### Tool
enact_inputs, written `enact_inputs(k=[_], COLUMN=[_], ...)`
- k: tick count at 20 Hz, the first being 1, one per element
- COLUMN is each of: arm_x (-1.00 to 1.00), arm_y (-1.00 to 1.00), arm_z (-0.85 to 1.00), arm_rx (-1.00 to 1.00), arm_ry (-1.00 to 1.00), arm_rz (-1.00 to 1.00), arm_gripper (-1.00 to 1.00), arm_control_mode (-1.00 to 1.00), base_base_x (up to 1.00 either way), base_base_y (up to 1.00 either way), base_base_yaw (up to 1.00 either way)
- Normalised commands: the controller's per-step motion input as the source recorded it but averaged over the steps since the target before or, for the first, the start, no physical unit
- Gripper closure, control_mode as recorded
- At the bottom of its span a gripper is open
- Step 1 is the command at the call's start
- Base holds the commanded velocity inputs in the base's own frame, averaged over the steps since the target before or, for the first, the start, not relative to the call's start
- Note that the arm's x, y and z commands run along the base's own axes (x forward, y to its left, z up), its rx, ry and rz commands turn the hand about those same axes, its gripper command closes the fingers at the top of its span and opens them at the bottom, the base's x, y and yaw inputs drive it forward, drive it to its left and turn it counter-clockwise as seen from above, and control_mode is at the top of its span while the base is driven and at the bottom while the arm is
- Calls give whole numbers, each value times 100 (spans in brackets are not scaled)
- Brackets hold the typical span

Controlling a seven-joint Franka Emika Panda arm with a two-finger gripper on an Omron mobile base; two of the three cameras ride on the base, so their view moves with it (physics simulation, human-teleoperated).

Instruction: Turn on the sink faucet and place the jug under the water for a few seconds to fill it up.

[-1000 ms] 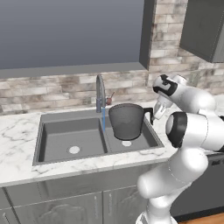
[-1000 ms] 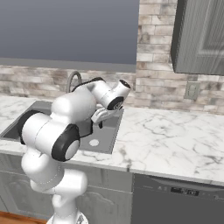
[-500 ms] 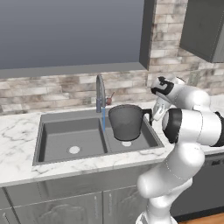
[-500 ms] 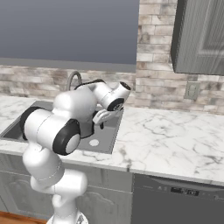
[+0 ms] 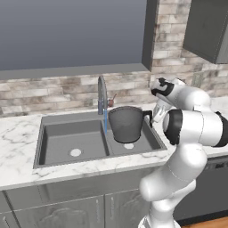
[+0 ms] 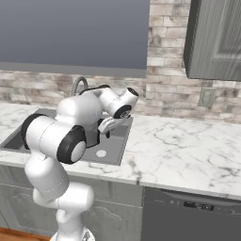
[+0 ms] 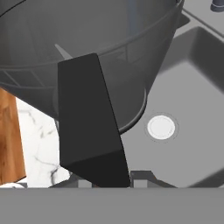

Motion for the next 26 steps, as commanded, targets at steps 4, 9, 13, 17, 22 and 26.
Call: enact_inputs(k=[4, 9, 13, 17, 22, 26], arm_x=[2, 7, 17, 22, 11, 6], arm_y=[19, 15, 8, 6, 2, 0], arm_z=[0, 0, 0, 0, -7, -16], arm_rx=[0, 0, -1, -2, -2, -2], arm_ry=[0, 0, 0, 0, 0, 0], arm_rz=[0, 0, 0, 0, 0, 0], arm_gripper=[100, 100, 100, 100, 100, 100], arm_control_mode=[-100, -100, -100, -100, -100, -100], base_base_x=[0, 0, 0, 0, 0, 0], base_base_y=[0, 0, 0, 0, 0, 0], base_base_yaw=[0, 0, 0, 0, 0, 0])
